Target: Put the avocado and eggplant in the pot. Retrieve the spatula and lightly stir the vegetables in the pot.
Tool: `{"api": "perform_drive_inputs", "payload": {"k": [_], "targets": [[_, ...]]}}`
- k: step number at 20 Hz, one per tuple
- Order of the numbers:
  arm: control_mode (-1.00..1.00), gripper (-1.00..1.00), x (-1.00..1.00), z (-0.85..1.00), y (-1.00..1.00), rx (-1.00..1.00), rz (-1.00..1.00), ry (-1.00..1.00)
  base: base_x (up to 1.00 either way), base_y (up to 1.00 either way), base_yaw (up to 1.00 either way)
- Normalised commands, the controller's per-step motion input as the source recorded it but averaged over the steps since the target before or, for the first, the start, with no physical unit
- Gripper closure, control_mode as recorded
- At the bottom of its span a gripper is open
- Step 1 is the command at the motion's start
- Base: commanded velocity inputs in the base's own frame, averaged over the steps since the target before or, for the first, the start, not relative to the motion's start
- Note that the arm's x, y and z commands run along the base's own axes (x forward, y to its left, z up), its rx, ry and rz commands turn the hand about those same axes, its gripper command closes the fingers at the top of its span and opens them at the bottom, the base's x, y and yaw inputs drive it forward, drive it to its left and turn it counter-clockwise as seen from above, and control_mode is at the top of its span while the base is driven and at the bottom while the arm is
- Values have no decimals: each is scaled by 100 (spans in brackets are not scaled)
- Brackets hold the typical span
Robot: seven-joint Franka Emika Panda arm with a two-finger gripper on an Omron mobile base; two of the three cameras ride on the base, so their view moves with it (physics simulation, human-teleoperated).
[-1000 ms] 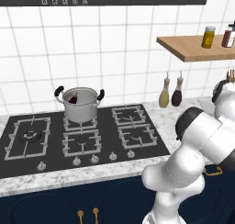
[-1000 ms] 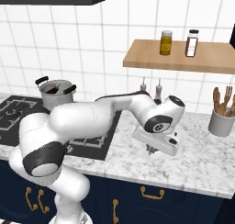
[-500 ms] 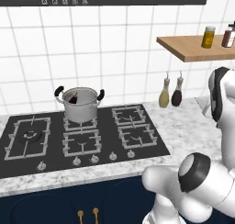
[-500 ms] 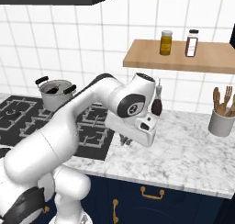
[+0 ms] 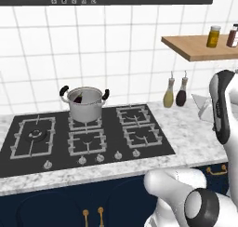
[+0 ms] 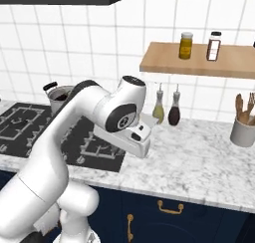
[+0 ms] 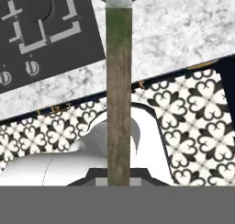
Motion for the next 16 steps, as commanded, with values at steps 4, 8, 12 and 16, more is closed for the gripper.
{"api": "perform_drive_inputs", "payload": {"k": [4,8,12,16], "targets": [[100,100,0,0,0,0,0,0,-28,100,5],[100,100,0,0,0,0,0,0,0,100,1],[100,100,0,0,0,0,0,0,27,98,6],[100,100,0,0,0,0,0,0,86,29,18]]}}
